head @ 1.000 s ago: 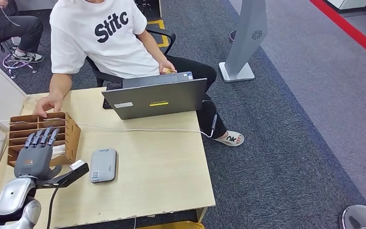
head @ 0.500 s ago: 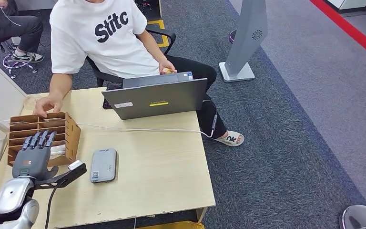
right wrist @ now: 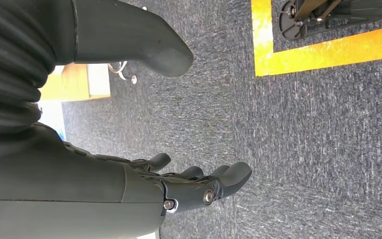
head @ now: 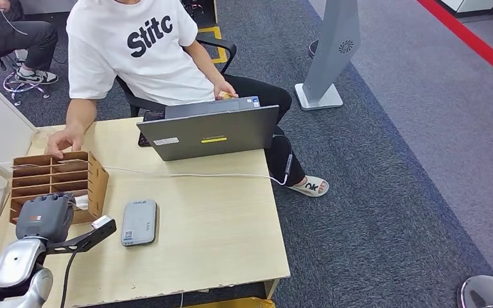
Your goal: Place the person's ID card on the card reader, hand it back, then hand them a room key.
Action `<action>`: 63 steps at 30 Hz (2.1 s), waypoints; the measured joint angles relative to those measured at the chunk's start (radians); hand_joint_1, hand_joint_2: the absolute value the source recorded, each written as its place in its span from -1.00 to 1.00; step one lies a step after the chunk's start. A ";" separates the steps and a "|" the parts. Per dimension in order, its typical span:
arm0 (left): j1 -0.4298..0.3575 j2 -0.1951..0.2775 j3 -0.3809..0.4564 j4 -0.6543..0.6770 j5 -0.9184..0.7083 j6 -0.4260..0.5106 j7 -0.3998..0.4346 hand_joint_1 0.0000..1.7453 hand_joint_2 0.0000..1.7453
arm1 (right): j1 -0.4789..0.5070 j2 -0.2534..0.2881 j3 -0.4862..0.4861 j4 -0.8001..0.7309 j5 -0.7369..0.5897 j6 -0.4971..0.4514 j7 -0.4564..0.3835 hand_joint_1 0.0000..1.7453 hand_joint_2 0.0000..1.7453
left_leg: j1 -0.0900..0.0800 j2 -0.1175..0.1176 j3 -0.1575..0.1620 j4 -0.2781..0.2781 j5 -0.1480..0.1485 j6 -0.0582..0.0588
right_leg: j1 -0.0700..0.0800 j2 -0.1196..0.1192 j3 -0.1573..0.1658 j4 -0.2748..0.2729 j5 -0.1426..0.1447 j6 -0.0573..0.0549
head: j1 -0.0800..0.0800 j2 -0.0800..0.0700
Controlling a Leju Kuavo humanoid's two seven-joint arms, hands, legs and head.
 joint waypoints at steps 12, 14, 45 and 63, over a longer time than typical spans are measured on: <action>-0.003 0.000 0.000 0.000 0.000 0.006 0.000 1.00 1.00 | 0.000 0.000 0.000 0.000 0.002 0.000 0.000 -1.00 1.00 | 0.000 0.000 0.000 0.000 0.000 0.000 | 0.000 0.001 0.000 0.000 0.000 0.000 | 0.000 0.000; -0.003 0.000 0.000 0.000 0.000 0.006 0.000 1.00 1.00 | 0.000 0.000 0.000 0.000 0.002 0.000 0.000 -1.00 1.00 | 0.000 0.000 0.000 0.000 0.000 0.000 | 0.000 0.001 0.000 0.000 0.000 0.000 | 0.000 0.000; -0.147 -0.064 0.192 -0.110 0.193 0.416 -0.130 1.00 1.00 | -0.008 0.012 -0.001 0.000 0.100 -0.004 0.018 -1.00 1.00 | 0.001 -0.001 0.000 0.000 0.002 -0.002 | 0.000 -0.001 0.000 0.001 0.001 0.000 | 0.000 0.000; -0.243 -0.080 0.221 0.075 0.108 0.434 -0.114 -1.00 1.00 | -0.016 0.017 -0.001 0.000 0.116 0.002 0.030 -1.00 1.00 | 0.000 -0.002 0.000 0.000 0.003 -0.002 | 0.000 -0.001 0.000 0.001 0.001 -0.001 | 0.000 0.000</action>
